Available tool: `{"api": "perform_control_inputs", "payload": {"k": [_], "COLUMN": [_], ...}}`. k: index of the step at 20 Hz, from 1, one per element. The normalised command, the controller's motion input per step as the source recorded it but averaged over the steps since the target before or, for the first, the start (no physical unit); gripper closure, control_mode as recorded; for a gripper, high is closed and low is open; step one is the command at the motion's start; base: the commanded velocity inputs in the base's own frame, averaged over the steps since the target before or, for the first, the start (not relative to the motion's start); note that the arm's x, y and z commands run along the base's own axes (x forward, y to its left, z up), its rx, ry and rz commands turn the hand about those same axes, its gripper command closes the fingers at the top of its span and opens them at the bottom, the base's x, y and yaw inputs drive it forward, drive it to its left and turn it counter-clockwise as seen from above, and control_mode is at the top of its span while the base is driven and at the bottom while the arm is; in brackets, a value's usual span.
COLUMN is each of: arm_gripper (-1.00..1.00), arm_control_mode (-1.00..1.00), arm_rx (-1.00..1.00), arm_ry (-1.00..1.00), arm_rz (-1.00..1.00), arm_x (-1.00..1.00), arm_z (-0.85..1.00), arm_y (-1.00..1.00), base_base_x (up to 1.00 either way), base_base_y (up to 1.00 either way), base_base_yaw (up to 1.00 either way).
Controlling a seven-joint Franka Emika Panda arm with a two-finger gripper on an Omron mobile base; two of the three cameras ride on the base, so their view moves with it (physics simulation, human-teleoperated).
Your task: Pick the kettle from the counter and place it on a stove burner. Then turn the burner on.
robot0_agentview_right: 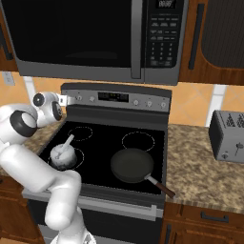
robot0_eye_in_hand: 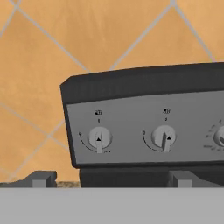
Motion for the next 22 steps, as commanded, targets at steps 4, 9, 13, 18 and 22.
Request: {"api": "perform_control_inputs", "payload": {"k": [4, 9, 13, 18, 22], "arm_gripper": [-1.0, -1.0, -1.0, -1.0, -1.0], "arm_control_mode": [-1.0, -1.0, -1.0, -1.0, -1.0], "arm_rx": [-0.04, 0.0, 0.0, 0.0, 0.0], "arm_ry": [0.0, 0.01, 0.01, 0.0, 0.0], "arm_rz": [0.0, 0.0, 0.0, 0.0, 0.0], "arm_x": [0.09, 0.16, 0.08, 0.0, 0.02], "arm_z": [0.08, 0.11, -0.01, -0.15, -0.12], "arm_y": [0.0, 0.0, 0.0, 0.0, 0.02], "base_base_x": [0.0, 0.0, 0.0, 0.0, 0.0], "base_base_y": [0.0, 0.0, 0.0, 0.0, 0.0], "base_base_yaw": [0.0, 0.0, 0.0, 0.0, 0.0]}}
